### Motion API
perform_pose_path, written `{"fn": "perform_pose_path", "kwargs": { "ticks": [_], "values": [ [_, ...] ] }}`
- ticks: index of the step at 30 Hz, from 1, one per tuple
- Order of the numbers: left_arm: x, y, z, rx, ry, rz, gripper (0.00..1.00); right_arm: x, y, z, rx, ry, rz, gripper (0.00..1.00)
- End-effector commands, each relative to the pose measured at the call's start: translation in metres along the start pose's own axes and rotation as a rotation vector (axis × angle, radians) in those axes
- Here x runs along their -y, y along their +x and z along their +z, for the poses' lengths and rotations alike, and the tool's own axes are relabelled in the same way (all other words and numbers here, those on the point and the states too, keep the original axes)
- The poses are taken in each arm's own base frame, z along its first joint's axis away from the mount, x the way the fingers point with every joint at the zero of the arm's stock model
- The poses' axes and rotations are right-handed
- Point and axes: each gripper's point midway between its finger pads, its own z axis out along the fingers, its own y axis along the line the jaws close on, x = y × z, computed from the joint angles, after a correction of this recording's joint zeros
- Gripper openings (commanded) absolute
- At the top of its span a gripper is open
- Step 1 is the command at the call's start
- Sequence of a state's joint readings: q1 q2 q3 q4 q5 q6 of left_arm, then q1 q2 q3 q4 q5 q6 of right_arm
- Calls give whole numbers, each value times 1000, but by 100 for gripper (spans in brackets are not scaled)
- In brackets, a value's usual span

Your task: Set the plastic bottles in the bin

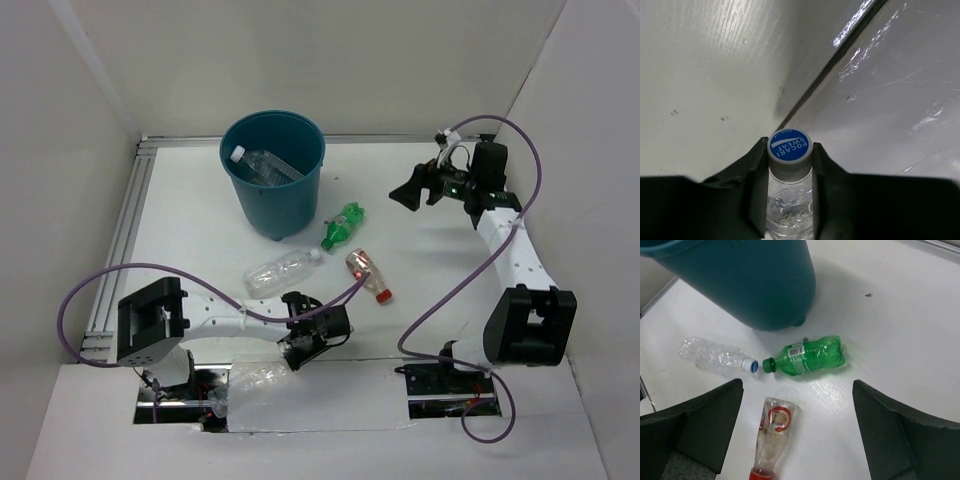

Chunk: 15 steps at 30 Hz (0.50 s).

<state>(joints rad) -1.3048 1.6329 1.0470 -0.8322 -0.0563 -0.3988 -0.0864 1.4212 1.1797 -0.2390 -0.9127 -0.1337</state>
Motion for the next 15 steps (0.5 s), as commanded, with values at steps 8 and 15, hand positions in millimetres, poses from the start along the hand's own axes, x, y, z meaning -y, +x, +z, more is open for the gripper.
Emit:
{"fn": "perform_pose_path", "kwargs": {
  "ticks": [8, 15],
  "values": [
    [-13, -63, -79, 230, -104, -34, 0, -24, 38, -37, -66, 4, -47, 76],
    [-95, -167, -289, 877, -261, -181, 0, -21, 86, -52, -174, 44, 60, 49]
  ]
}}
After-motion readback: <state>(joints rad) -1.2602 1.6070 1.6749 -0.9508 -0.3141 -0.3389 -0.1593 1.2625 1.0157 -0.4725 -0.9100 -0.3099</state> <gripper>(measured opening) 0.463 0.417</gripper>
